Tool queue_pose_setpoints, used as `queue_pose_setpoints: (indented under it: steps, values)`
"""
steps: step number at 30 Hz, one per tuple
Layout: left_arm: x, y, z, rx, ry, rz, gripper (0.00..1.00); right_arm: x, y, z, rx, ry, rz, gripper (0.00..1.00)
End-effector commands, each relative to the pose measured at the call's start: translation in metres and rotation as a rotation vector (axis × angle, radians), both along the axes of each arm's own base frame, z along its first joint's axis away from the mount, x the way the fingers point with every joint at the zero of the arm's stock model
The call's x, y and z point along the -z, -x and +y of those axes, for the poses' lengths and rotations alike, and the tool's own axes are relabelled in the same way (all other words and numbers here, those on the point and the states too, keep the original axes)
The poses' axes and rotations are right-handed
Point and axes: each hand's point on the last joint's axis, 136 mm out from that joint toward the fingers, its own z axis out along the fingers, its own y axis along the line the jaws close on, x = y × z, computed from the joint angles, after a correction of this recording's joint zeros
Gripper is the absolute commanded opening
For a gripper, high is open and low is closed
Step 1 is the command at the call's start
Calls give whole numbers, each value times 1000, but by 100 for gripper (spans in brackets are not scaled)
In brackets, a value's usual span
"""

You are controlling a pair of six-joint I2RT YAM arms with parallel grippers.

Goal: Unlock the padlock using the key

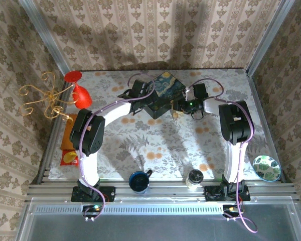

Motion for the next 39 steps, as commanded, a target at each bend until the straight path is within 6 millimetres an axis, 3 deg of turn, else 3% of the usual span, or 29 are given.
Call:
queue_pose_setpoints:
  steps: [1,4,22,28,39]
  values:
    - [-1,0,-1,-5,11,1,99,-3,-6,5,-8,-55,3,36]
    - [-1,0,-1,-5,10,-1,99,-3,-6,6,-2,-70,3,24]
    - [-1,0,-3,0,12,-1,99,6,-9,7,28,-140,38,15]
    - [-1,0,-4,2,11,0,99,8,-8,5,58,-166,51,0]
    - [0,0,-2,-1,-5,5,99,-6,-21,-5,190,-230,56,0]
